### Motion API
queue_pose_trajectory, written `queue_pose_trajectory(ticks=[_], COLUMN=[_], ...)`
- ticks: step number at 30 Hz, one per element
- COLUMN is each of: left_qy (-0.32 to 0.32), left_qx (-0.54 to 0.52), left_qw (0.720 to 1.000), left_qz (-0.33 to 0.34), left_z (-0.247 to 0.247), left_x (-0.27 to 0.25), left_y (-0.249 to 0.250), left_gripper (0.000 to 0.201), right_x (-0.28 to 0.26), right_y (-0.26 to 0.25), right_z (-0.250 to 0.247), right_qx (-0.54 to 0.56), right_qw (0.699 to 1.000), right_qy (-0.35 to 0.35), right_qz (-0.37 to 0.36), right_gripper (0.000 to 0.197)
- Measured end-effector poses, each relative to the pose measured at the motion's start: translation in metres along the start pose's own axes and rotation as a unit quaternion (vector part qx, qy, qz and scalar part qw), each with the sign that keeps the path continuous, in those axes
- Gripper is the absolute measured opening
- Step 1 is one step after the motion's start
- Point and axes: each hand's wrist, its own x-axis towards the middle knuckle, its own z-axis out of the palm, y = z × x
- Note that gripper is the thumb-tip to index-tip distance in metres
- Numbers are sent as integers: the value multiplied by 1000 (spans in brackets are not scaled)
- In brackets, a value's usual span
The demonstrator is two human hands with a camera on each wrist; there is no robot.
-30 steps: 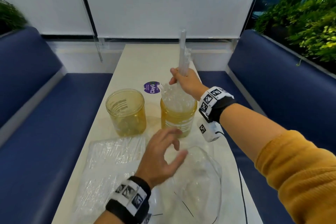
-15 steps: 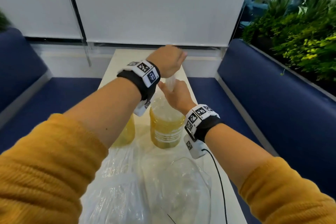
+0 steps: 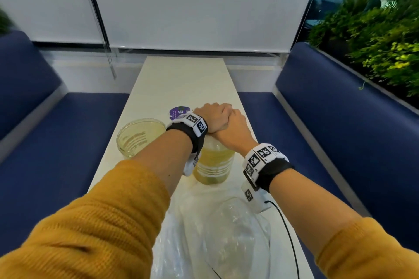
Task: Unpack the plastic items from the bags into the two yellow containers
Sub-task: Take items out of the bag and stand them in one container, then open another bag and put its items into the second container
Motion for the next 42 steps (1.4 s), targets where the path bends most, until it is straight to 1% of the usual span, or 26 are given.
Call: queue_pose_trajectory(ticks=[2,4,5,7,8,9,11,12,13,16,17,20,22,24,26,27,29,31,32,33,34,36,37,39,41,42], left_qy=[49,110,136,156,146,121,51,34,35,88,93,56,42,45,81,117,206,300,328,339,333,293,273,239,207,193], left_qx=[-74,-95,-89,-87,-100,-111,-111,-101,-94,-80,-79,-85,-85,-84,-89,-91,-97,-101,-107,-117,-126,-123,-107,-67,-37,-40], left_qw=[996,989,987,984,984,986,992,994,995,993,992,994,995,995,992,988,973,948,938,933,934,945,948,942,928,926], left_qz=[4,0,2,6,7,11,11,11,13,23,28,34,36,36,40,44,44,34,25,8,-15,-80,-124,-227,-306,-321], left_z=[2,-6,-10,-10,-5,3,22,27,28,16,15,24,27,23,17,15,11,10,10,12,17,31,41,61,80,92], left_x=[-1,-7,-12,-24,-28,-34,-40,-42,-42,-40,-40,-41,-40,-39,-46,-52,-73,-106,-125,-145,-167,-208,-227,-266,-303,-322], left_y=[-5,-8,-9,-10,-13,-17,-27,-31,-33,-26,-24,-26,-29,-29,-30,-31,-34,-37,-39,-41,-45,-57,-66,-89,-111,-119], left_gripper=[69,55,48,44,43,44,52,55,55,52,52,53,54,54,55,55,51,39,32,25,17,6,7,11,14,16], right_x=[-5,-9,-11,-13,-13,-14,-16,-18,-17,-8,-5,-6,-6,-2,-1,-2,-10,-26,-37,-49,-63,-89,-100,-120,-141,-154], right_y=[3,2,-1,-1,0,1,4,4,4,-1,0,9,14,12,7,4,-7,-28,-42,-56,-71,-95,-106,-121,-128,-130], right_z=[-4,-14,-21,-25,-24,-21,-13,-11,-12,-20,-21,-11,-5,-8,-15,-20,-34,-50,-57,-62,-64,-55,-46,-21,8,23], right_qx=[73,94,70,8,1,-2,-28,-44,-58,-88,-90,-86,-97,-116,-141,-150,-156,-152,-137,-119,-99,-71,-61,-54,-80,-100], right_qw=[997,996,997,998,997,996,995,994,993,991,991,988,986,985,982,982,982,977,974,972,970,965,961,951,924,901], right_qy=[14,2,-6,-7,-17,-32,-61,-68,-66,-20,-16,-64,-67,-62,-69,-59,-8,40,47,40,18,-51,-90,-177,-276,-326], right_qz=[3,0,-14,-69,-81,-83,-80,-79,-81,-96,-101,-114,-117,-116,-105,-99,-105,-145,-173,-200,-223,-249,-253,-246,-251,-267], right_gripper=[88,105,103,78,66,59,55,54,55,57,57,54,55,57,57,56,52,46,40,34,29,23,23,25,31,36])
